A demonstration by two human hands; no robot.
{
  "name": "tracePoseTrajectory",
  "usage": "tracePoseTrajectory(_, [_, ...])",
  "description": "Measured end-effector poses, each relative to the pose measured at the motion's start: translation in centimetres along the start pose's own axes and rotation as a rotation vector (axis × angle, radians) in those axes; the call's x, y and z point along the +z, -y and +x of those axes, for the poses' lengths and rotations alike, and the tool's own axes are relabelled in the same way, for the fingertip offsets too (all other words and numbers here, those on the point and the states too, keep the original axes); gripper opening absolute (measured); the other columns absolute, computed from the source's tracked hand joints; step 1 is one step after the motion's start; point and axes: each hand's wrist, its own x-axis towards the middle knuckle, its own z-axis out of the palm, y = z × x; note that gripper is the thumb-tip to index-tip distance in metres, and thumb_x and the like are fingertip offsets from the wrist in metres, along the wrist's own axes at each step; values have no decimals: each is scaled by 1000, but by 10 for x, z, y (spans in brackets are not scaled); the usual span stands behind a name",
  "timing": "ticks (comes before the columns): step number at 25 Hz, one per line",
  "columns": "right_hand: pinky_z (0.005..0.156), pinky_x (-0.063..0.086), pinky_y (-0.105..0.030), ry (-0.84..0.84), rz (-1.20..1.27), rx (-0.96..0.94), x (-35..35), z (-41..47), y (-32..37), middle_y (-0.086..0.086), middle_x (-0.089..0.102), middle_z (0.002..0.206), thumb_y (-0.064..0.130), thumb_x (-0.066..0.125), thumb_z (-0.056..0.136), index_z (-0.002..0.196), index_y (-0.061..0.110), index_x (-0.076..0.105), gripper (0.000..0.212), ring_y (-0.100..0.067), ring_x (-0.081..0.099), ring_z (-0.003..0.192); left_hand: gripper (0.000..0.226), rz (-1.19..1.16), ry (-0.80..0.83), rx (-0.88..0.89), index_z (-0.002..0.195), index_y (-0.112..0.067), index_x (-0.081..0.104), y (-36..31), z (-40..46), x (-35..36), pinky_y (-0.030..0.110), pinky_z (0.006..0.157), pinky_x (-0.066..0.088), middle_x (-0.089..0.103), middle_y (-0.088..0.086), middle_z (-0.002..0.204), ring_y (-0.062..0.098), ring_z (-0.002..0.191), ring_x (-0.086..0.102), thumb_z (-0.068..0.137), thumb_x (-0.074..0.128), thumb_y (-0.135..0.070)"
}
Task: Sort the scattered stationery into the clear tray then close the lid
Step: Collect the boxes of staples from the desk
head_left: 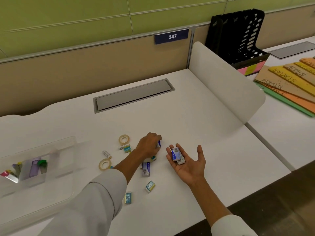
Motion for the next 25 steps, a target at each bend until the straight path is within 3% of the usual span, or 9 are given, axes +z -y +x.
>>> tracePoseTrajectory(4, [109,43,-54,-3,-16,24,0,3,6,-24,56,142,66,63,80,141,4,51,88,-44,54,130,51,-187,-310,47,123,-16,54,-5,-12,-11,31,81,49,64,2,112,19,101,58,79,69,-36])
tracePoseTrajectory(6, [102,51,-54,-4,-35,51,6,8,2,-24,58,140,66,64,80,140,4,53,87,-43,57,128,55,-263,-369,135,122,-18,55,-13,-25,-16,25,80,49,66,-1,107,13,95,60,74,70,-41])
tracePoseTrajectory(10, [89,59,-47,10,-86,119,27,17,-16,-19,62,136,65,63,81,136,4,57,82,-37,62,121,59,-429,-347,177,120,-20,55,-35,-50,-14,19,78,50,67,-6,104,8,92,62,69,77,-40])
tracePoseTrajectory(14, [106,48,-43,-1,-207,133,37,29,-32,-17,62,132,58,64,85,134,4,60,73,-33,61,121,63,-443,-297,113,122,-22,53,-32,-60,-9,24,79,50,66,-7,103,6,92,58,65,76,-36])
tracePoseTrajectory(18, [114,42,-42,-42,-250,127,41,36,-37,-17,62,134,45,71,84,134,4,61,65,-32,59,128,76,-374,-297,109,127,-24,51,-15,-71,-13,26,90,44,59,-8,118,7,108,49,60,82,-45])
tracePoseTrajectory(22, [94,57,-38,-51,-239,129,45,35,-38,-17,67,121,33,69,86,126,5,65,49,-33,65,112,89,-365,-306,44,135,-24,42,6,-90,-19,34,97,45,49,-8,131,10,120,45,60,81,-49])
tracePoseTrajectory(25, [82,61,-36,-46,-244,134,46,33,-36,-17,69,114,24,71,81,111,5,71,36,-32,66,108,93,-263,-165,-24,138,-24,37,13,-107,-13,30,95,45,47,-6,132,10,117,46,59,81,-48])
